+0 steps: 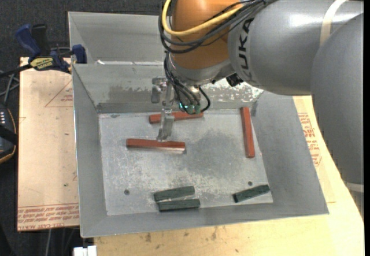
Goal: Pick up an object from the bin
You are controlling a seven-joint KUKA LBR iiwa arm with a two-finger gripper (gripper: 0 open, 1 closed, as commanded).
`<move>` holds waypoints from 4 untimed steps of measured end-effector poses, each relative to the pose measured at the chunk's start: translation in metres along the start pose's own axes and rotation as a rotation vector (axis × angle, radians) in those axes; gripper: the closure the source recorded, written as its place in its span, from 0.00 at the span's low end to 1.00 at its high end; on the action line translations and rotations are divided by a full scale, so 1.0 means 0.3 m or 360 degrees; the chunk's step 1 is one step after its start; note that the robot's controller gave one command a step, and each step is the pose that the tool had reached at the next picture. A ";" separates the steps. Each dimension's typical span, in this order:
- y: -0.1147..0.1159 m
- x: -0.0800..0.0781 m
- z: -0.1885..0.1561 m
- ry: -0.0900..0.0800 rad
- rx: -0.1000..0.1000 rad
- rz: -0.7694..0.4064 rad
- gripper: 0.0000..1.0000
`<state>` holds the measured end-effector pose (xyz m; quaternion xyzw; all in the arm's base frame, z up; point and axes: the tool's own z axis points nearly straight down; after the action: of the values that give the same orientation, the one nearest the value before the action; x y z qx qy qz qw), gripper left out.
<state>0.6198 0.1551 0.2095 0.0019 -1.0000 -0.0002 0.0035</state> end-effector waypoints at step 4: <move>-0.127 0.139 0.359 -0.0013 0.0001 -0.0121 0.00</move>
Offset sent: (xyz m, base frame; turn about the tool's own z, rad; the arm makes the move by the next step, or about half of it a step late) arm -0.0540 -0.0023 -0.0209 -0.1419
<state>0.5774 0.1170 0.1020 0.0399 -0.9992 -0.0002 -0.0005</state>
